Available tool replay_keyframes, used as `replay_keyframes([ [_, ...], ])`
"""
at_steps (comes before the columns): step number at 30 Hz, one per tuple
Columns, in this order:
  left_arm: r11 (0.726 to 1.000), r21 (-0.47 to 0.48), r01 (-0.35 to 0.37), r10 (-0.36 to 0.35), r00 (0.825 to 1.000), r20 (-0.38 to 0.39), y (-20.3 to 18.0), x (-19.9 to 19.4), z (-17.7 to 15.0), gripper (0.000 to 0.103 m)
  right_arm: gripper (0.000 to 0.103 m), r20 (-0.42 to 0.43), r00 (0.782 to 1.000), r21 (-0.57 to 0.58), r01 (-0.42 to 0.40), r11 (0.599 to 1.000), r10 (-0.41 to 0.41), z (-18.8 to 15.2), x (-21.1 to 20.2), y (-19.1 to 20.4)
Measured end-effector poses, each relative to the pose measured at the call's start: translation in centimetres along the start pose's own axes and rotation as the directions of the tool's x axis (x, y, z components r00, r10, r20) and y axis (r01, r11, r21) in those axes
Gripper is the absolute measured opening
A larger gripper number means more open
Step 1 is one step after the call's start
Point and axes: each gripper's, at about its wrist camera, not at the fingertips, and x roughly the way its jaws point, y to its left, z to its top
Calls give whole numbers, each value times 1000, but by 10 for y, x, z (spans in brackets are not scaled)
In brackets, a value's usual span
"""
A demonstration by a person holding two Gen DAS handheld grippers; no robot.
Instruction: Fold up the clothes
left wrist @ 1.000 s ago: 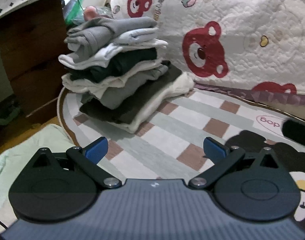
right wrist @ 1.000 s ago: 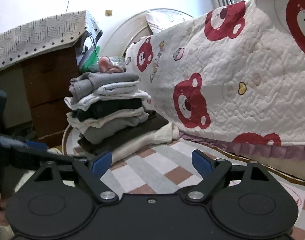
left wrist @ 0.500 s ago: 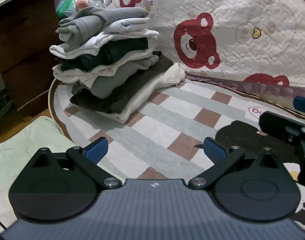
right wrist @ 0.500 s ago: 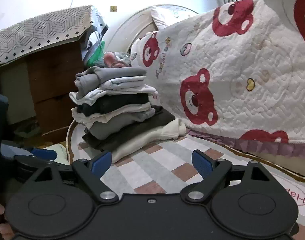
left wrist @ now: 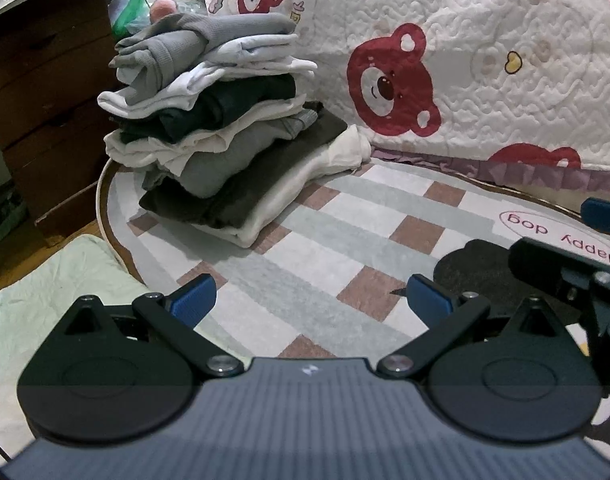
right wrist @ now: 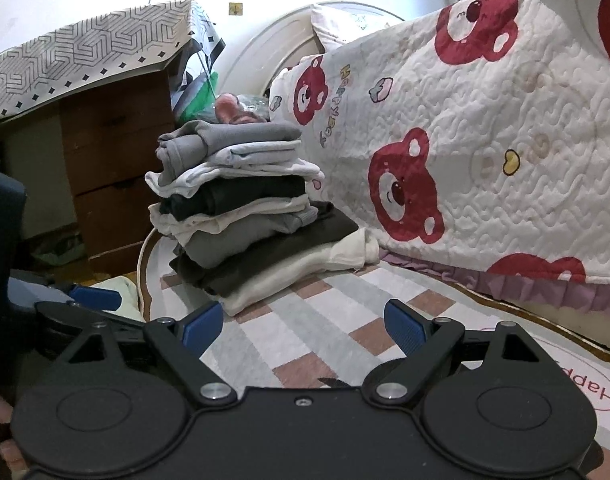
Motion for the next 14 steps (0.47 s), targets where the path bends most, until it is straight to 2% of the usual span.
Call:
replay_keyframes([
  [14,1000,14,-11,11,1000,-30,1,6,-1,103,90,-11,1000,3,-6,1000,6,0,1,-1],
])
